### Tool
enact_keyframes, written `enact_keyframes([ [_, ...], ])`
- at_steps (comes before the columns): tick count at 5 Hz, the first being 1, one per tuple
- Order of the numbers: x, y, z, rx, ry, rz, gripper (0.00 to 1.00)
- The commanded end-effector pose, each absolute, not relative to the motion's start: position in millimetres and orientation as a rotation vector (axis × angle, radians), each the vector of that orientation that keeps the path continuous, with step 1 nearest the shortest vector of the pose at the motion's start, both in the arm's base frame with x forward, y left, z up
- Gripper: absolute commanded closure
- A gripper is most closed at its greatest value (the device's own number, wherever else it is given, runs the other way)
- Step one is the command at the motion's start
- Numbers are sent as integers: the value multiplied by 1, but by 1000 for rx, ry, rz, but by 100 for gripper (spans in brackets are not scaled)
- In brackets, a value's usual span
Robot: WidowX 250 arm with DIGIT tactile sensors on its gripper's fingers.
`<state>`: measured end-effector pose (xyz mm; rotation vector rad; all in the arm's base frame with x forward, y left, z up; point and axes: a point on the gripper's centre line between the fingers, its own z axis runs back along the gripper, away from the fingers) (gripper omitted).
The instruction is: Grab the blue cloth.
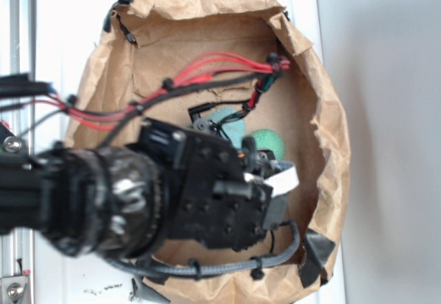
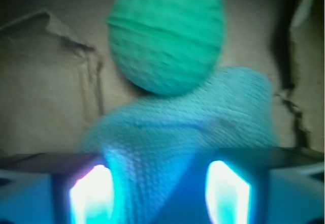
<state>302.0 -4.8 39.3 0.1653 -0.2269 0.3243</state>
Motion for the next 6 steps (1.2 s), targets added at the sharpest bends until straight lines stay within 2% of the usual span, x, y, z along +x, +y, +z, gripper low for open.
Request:
enact_keyframes([
  [1, 308, 0, 45, 204, -342, 370, 100],
  [3, 304, 7, 85, 148, -320, 402, 100],
  [4, 311, 10, 107, 131, -287, 393, 100],
  [5, 308, 14, 134, 149, -255, 402, 100],
  [6, 299, 23, 157, 135, -248, 414, 100],
])
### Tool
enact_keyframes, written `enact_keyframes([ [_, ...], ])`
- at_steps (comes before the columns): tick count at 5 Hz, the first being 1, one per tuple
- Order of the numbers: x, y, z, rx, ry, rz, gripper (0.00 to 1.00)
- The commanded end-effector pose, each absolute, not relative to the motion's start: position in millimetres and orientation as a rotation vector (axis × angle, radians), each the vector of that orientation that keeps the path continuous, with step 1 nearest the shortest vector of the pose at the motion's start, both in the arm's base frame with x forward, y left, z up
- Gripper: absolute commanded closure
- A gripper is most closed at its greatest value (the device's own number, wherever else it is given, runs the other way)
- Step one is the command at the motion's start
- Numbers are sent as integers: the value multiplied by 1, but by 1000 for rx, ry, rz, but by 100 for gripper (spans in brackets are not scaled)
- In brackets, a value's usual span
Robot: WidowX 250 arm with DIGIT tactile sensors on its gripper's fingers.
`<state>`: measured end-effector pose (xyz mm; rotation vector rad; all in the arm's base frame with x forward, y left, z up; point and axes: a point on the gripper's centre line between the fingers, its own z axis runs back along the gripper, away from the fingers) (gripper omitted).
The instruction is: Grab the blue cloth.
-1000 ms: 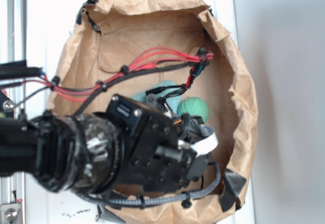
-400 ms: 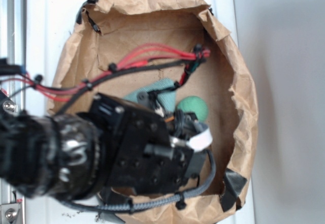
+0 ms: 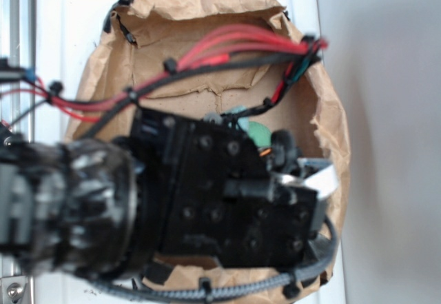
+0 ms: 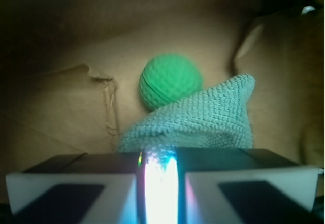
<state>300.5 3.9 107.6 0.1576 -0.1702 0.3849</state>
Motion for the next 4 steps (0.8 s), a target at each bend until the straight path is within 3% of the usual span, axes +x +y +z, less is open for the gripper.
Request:
enact_keyframes([
  [1, 286, 33, 178, 94, -248, 354, 100],
  [3, 274, 39, 189, 81, -317, 371, 100],
  [4, 274, 34, 183, 109, -347, 367, 100],
])
